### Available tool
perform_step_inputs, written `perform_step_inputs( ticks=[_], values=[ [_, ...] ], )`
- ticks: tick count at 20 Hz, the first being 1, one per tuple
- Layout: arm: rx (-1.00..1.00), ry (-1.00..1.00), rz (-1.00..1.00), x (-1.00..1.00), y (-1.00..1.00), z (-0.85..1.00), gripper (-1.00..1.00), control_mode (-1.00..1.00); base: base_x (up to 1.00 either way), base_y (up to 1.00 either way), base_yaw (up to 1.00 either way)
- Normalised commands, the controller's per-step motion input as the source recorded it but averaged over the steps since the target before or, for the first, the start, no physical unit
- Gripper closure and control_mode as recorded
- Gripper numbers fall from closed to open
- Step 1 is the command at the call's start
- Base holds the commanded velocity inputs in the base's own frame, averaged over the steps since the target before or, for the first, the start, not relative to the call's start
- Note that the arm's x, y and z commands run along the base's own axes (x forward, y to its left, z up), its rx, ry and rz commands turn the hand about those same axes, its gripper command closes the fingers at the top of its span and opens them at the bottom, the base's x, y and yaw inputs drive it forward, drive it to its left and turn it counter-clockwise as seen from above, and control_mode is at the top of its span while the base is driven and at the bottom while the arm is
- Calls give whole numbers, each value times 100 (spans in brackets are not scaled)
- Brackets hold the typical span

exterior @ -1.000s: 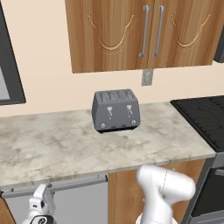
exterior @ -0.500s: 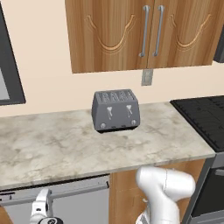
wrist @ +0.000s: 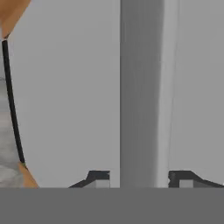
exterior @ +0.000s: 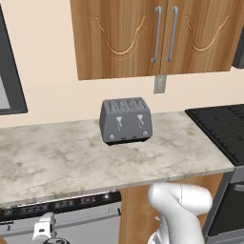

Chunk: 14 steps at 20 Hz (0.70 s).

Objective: Open the dishwasher door and pull out the top rack.

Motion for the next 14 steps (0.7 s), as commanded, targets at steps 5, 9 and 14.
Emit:
perform_step_inputs(
  ticks=[5, 9, 14],
  values=[
    [0, 40, 0, -100, 11, -100, 100, -100, 0, 0, 0],
    [0, 44, 0, -100, 13, -99, 100, -100, 0, 0, 0],
    [0, 43, 0, -96, 14, -89, 100, -100, 0, 0, 0]
  ],
)
